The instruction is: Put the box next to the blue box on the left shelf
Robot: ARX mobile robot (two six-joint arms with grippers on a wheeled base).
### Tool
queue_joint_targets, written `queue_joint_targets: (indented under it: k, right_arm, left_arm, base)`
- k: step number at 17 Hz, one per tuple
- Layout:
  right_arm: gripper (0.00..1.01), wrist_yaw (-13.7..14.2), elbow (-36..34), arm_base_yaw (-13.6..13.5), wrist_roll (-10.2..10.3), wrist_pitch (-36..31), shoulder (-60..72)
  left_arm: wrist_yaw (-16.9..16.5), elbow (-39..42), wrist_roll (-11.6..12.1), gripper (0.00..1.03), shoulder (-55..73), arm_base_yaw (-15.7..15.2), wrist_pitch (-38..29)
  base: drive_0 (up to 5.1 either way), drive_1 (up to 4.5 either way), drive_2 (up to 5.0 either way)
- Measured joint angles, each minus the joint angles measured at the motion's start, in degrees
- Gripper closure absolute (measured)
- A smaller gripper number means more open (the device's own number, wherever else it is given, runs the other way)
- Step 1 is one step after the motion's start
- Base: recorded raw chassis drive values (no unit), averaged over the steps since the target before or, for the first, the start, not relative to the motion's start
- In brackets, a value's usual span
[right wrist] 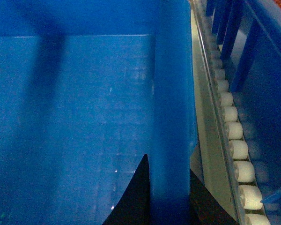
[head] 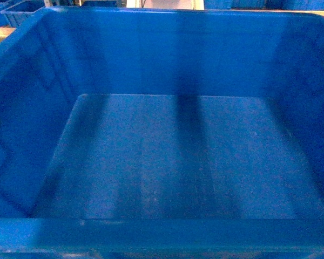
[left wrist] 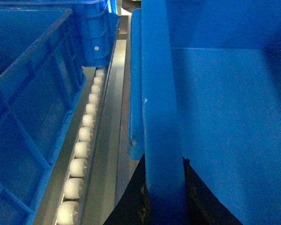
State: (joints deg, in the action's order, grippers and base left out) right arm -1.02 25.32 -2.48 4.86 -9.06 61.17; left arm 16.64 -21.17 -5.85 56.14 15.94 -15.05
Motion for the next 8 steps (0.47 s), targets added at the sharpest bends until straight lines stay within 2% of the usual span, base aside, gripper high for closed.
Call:
queue_joint_targets:
  k: [1, 5, 8]
  right_arm:
    - [0.93, -0.35, 0.00, 0.26, 0.15, -4.02, 7.15]
    - [0.93, 0.07, 0.13, 0.35, 0.46, -6.19, 10.36]
    - [0.93, 0.17, 0.76, 0.15, 0.09, -6.27, 11.28]
  left_arm:
    - [0.04, 0.31, -0.13, 0.94, 5.70, 0.17, -3.61]
    - [0.90, 0.11, -0.04, 0.94, 8.28, 0.83, -4.83]
    - [1.16, -0.15, -1.03, 0.94, 10.03, 0.83, -4.68]
  base:
    - [0.0, 0.00, 0.0]
    - [0.0, 0.00, 0.0]
    - [0.0, 0.00, 0.0]
